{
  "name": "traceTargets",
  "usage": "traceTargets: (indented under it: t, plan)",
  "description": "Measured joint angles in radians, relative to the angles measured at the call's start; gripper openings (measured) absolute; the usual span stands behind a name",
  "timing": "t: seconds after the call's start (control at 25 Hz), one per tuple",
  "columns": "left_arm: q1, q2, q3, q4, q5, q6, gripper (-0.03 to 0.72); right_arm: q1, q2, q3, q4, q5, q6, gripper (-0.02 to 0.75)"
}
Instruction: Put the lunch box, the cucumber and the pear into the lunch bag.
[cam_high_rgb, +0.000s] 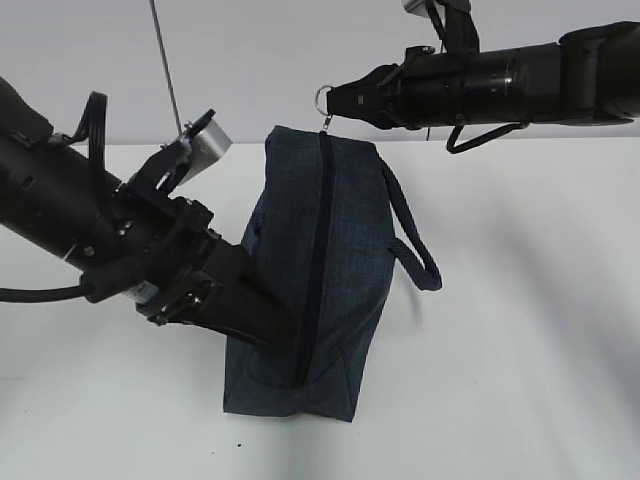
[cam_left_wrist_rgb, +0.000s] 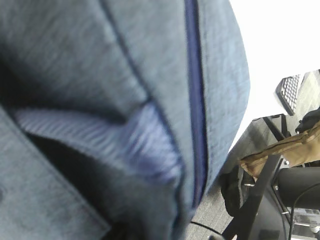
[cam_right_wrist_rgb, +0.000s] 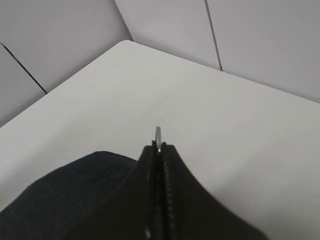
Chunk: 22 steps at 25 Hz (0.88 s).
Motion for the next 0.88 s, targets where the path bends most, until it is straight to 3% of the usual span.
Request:
traceTargets:
  t: [0.2, 0.56, 0.88]
  plan:
    - [0.022, -0.021, -0.032, 0.001, 0.019, -0.007, 0.336, 0.000, 0.000, 0.000, -0.002, 0.000, 0.000, 0.006]
    - [0.163, -0.045, -0.076, 0.001, 0.060, -0.048, 0.340, 0.000, 0.000, 0.000, -0.004, 0.000, 0.000, 0.006]
    - [0.196, -0.045, -0.076, -0.169, -0.056, -0.040, 0.340, 0.000, 0.000, 0.000, -0.024, 0.000, 0.000, 0.006]
